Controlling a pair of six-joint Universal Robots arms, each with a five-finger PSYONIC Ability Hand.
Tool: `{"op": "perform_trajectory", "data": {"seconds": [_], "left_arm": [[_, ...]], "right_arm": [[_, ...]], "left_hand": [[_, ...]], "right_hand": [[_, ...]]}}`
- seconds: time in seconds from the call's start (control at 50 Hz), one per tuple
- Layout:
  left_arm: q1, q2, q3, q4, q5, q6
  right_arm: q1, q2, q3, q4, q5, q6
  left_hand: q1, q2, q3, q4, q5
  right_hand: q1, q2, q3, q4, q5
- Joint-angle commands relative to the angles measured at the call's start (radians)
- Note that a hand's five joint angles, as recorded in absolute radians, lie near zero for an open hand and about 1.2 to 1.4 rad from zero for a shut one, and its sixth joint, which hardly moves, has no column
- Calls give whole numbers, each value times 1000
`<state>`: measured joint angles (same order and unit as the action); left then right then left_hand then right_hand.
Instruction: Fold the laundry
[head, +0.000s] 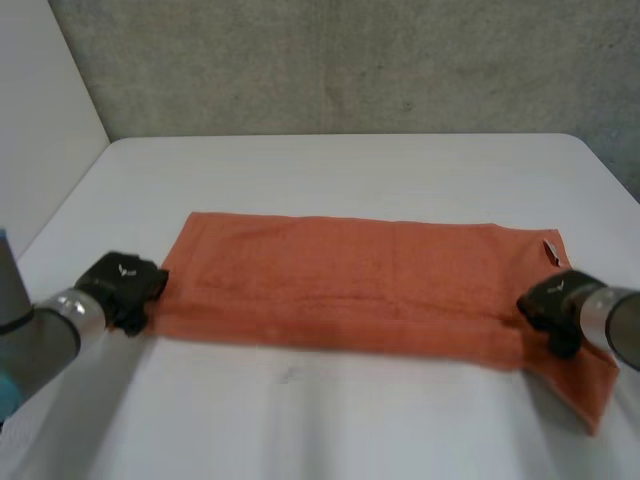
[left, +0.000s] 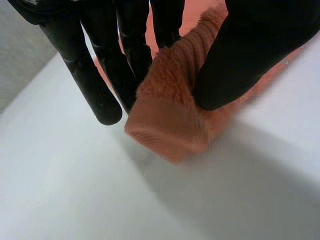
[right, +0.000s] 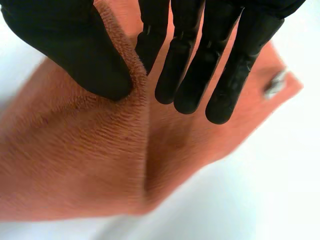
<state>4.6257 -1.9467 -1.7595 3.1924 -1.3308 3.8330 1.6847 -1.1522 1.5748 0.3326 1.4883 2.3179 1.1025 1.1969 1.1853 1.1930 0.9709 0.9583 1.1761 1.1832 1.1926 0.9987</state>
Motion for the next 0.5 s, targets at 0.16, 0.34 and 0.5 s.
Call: {"op": "perform_trajectory", "data": {"seconds": [0.16,0.34,0.5], "left_arm": [[-79,-34,716,351,-131,-213],[-79,55,513,374,-104,-257],[-68,40,238,366,-93,-259]], "right_arm": [[81,-111,-610,-338,55,254],[75,-143,-504,-198,-88,232],[84,9,-423,-84,-108,100]], "left_hand": [[294,199,211,203,251],[294,199,211,203,251],[294,199,211,203,251]], "right_hand": [[438,220,213,204,223],[438,220,213,204,223],[438,220,213,204,223]]}}
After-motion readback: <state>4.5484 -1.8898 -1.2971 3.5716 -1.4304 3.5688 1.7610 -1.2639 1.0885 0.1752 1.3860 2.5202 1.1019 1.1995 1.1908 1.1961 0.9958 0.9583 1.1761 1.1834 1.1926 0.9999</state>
